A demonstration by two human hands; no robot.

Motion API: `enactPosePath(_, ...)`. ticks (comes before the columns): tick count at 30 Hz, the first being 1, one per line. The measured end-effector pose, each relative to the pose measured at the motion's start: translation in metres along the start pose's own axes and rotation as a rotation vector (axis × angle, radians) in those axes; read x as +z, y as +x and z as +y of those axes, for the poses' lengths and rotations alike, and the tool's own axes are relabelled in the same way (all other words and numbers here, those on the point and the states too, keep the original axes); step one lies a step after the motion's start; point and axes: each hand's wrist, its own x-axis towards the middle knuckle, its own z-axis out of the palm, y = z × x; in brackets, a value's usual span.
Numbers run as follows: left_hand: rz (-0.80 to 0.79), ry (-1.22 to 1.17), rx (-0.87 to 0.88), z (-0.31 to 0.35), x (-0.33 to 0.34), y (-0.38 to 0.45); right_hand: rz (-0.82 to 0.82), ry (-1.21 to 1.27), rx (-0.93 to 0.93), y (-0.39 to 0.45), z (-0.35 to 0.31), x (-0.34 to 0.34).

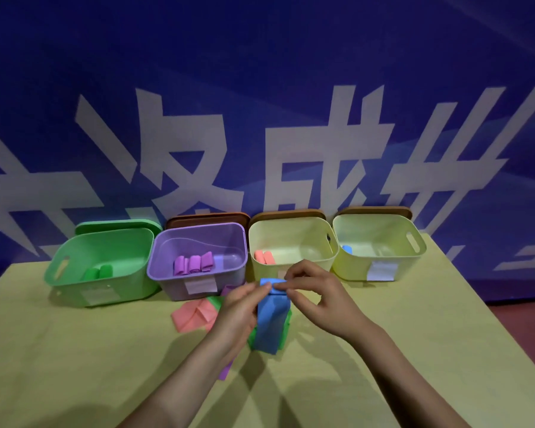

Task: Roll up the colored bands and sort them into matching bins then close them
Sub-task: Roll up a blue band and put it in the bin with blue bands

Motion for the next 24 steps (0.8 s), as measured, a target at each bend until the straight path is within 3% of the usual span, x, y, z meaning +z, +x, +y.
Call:
enactPosePath(4,0.015,0.064,0.158,-0.008,0.006,-0.006,0.152,0.374,0.261,-0.01,-0.006,0.008)
enactPosePath(7,0.023,0.17,0.255,-0.016,0.004,-0.008,0.152,0.389,0.38,-0.014,-0.006,0.014)
enactPosePath(16,0.064,0.422,0.441,-0.017,0.006,-0.01,0.14,0.328,0.4,-0.01,-0.012,0.013)
enactPosePath(24,0.039,0.385,0.445,-0.001,0.014,0.009,0.204,0.067,0.133,0.006,-0.012,0.0)
